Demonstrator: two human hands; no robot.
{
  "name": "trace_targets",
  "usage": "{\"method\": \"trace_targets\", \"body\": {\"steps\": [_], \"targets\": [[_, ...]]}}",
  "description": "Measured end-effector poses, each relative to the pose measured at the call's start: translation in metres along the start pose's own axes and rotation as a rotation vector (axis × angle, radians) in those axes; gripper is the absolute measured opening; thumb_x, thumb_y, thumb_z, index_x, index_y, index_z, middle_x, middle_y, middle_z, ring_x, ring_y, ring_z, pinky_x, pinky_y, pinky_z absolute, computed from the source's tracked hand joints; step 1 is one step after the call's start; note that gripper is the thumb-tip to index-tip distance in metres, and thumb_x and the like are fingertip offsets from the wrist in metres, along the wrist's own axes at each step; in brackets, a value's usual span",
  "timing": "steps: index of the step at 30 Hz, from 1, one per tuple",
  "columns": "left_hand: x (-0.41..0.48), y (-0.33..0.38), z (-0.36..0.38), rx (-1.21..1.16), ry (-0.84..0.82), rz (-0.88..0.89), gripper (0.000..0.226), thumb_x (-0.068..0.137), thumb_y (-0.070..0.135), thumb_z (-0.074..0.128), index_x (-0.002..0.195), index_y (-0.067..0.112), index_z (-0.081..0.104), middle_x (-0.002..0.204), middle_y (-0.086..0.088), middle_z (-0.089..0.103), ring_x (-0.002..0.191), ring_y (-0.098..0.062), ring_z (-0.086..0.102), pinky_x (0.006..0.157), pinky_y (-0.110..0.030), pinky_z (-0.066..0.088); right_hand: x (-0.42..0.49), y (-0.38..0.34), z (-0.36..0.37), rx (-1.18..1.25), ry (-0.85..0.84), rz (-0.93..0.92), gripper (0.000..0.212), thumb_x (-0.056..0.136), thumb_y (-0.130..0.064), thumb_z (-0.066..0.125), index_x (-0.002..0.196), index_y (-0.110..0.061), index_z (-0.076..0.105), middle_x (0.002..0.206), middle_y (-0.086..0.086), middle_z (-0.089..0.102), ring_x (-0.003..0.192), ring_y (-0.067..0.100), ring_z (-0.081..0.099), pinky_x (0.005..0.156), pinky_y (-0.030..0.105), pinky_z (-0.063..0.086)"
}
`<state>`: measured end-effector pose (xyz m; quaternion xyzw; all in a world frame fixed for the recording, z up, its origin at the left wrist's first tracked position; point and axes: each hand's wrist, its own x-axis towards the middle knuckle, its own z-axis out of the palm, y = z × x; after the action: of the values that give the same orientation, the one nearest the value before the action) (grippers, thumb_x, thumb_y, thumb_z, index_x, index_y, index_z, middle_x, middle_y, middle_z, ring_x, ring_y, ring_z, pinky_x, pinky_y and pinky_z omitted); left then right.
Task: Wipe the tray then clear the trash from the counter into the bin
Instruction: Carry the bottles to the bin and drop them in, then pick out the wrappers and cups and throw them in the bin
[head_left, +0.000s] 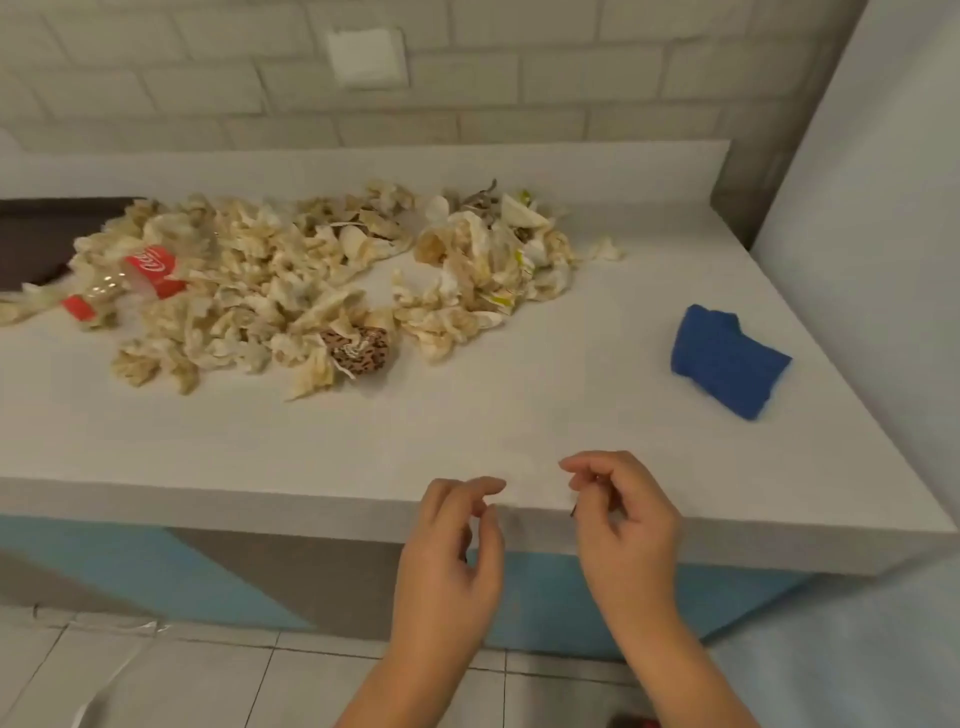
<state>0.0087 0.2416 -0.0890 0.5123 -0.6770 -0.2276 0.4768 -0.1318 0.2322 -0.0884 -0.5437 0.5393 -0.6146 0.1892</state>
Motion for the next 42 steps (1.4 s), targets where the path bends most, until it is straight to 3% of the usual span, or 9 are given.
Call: {"method": "trace_targets", "body": {"steps": [3,7,13,18,21,25,29,36,42], "targets": [[0.033,0.001,-0.048,0.052,0.085,-0.013,0.02,0.088,0.027,0.05,0.105,0.035,0.059,0.085,0.016,0.048,0.062,-0.008,0.047,0.057,-0.006,0.035,0.036,-0.043,0.038,-0.003,-0.066,-0.135,0.029,0.082,-0.012,0.04,0.089,-0.019,0.067,0.079,-0.012,0.058,0.071,0.011,0.058,0.054,0.03,0.048],[0.084,-0.019,-0.105,0.112,0.168,-0.03,0.02,0.088,0.02,0.057,0.105,0.029,0.061,0.077,0.013,0.05,0.062,-0.004,0.047,0.055,-0.009,0.035,0.076,-0.068,0.102,-0.002,-0.219,-0.066,0.029,0.084,-0.013,0.046,0.096,-0.031,0.065,0.083,-0.013,0.06,0.069,0.013,0.059,0.061,0.037,0.053],[0.176,-0.083,-0.202,0.169,0.22,-0.121,0.022,0.088,0.02,0.059,0.106,0.032,0.059,0.069,0.008,0.054,0.057,-0.005,0.048,0.052,-0.018,0.036,0.121,-0.086,0.218,-0.027,-0.296,-0.037,0.025,0.091,-0.011,0.054,0.097,-0.034,0.064,0.074,-0.008,0.061,0.053,0.01,0.05,0.049,0.027,0.039],[0.257,-0.174,-0.281,0.481,0.225,-0.179,0.025,0.085,0.02,0.063,0.109,0.013,0.064,0.092,-0.008,0.059,0.085,-0.026,0.056,0.066,-0.031,0.042,0.143,-0.086,0.288,-0.4,-0.38,-0.005,0.021,0.09,-0.028,0.057,0.11,-0.031,0.062,0.093,-0.011,0.057,0.076,0.011,0.057,0.065,0.03,0.049],[0.299,-0.225,-0.305,0.656,0.085,-0.301,0.049,0.079,0.029,0.071,0.121,0.005,0.059,0.107,-0.025,0.054,0.104,-0.044,0.049,0.081,-0.047,0.044,0.145,-0.07,0.291,-0.729,-0.388,0.068,0.031,0.089,-0.033,0.056,0.12,-0.026,0.06,0.109,-0.002,0.053,0.099,0.018,0.053,0.08,0.033,0.047],[0.328,-0.257,-0.311,0.786,-0.051,-0.346,0.076,0.073,0.048,0.073,0.134,0.01,0.047,0.119,-0.025,0.044,0.108,-0.044,0.045,0.089,-0.052,0.042,0.131,-0.049,0.276,-0.903,-0.347,0.168,0.033,0.085,-0.03,0.064,0.115,-0.018,0.065,0.107,0.006,0.055,0.1,0.026,0.052,0.079,0.036,0.048],[0.337,-0.277,-0.315,0.765,-0.053,-0.328,0.08,0.069,0.045,0.079,0.135,0.015,0.046,0.116,-0.026,0.046,0.101,-0.046,0.05,0.084,-0.052,0.045,0.12,-0.042,0.272,-0.893,-0.319,0.203,0.03,0.082,-0.029,0.069,0.109,-0.017,0.068,0.104,0.006,0.057,0.096,0.029,0.056,0.076,0.036,0.048],[0.344,-0.259,-0.326,0.75,-0.126,-0.334,0.081,0.074,0.049,0.073,0.14,0.018,0.039,0.112,-0.025,0.056,0.099,-0.045,0.056,0.074,-0.045,0.045,0.114,-0.055,0.255,-0.871,-0.312,0.498,0.073,0.079,-0.049,0.066,0.141,-0.025,0.035,0.13,0.003,0.044,0.117,0.022,0.047,0.083,0.031,0.043],[0.35,-0.207,-0.354,0.699,-0.063,-0.343,0.08,0.071,0.055,0.072,0.138,0.029,0.039,0.118,-0.018,0.058,0.103,-0.042,0.056,0.082,-0.048,0.047,0.112,-0.048,0.247,-0.687,-0.184,0.506,0.047,0.08,-0.045,0.068,0.123,-0.03,0.057,0.117,-0.005,0.064,0.094,0.016,0.062,0.074,0.024,0.045]]}}
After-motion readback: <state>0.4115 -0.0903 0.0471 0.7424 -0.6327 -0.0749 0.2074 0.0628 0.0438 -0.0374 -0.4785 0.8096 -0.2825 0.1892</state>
